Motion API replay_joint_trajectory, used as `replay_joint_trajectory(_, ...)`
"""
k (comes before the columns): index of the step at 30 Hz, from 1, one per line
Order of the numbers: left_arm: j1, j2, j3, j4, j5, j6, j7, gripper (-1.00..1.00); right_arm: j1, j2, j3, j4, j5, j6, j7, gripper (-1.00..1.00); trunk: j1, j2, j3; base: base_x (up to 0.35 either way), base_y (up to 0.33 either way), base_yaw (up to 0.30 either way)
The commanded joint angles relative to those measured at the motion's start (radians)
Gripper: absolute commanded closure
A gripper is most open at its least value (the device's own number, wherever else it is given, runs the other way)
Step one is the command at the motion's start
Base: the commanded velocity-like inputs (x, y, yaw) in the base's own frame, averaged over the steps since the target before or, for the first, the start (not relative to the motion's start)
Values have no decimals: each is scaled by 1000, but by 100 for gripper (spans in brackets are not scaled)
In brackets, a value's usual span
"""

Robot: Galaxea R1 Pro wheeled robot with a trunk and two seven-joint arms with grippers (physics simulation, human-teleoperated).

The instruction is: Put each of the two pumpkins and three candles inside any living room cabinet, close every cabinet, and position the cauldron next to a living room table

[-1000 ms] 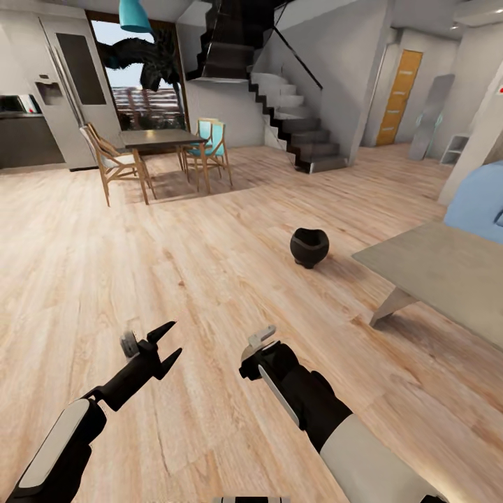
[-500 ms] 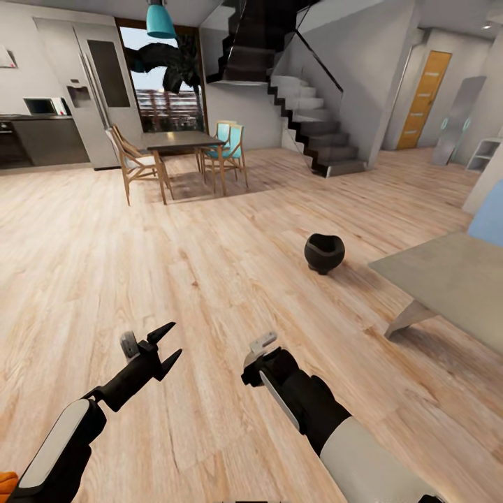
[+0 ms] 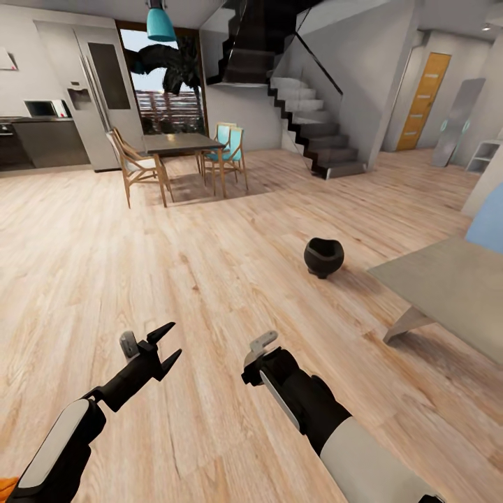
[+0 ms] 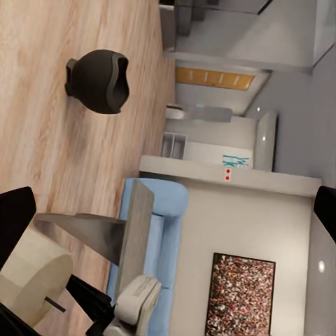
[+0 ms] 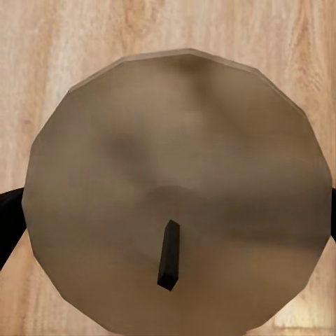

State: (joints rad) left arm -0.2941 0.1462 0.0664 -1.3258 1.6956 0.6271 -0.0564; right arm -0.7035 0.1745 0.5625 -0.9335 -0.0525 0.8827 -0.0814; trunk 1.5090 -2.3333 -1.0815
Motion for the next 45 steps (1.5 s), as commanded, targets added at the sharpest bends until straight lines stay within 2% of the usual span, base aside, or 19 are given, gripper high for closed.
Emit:
replay_joint_trajectory(1, 0, 0, 1, 0, 1, 5, -2, -100, -1, 0, 2, -1, -7, 4, -9, 100, -4, 7, 2, 0, 0, 0)
replay_joint_trajectory(11, 0, 1, 1, 0, 1, 6, -2, -100, -1, 0, 2, 0, -6, 5, -10, 100, -42, 77, 34, 0, 0, 45)
replay_joint_trajectory(45, 0, 2, 3, 8, 2, 6, -2, -100, -1, 0, 3, 4, -6, 5, -11, 100, -173, 315, 140, 0, 0, 288)
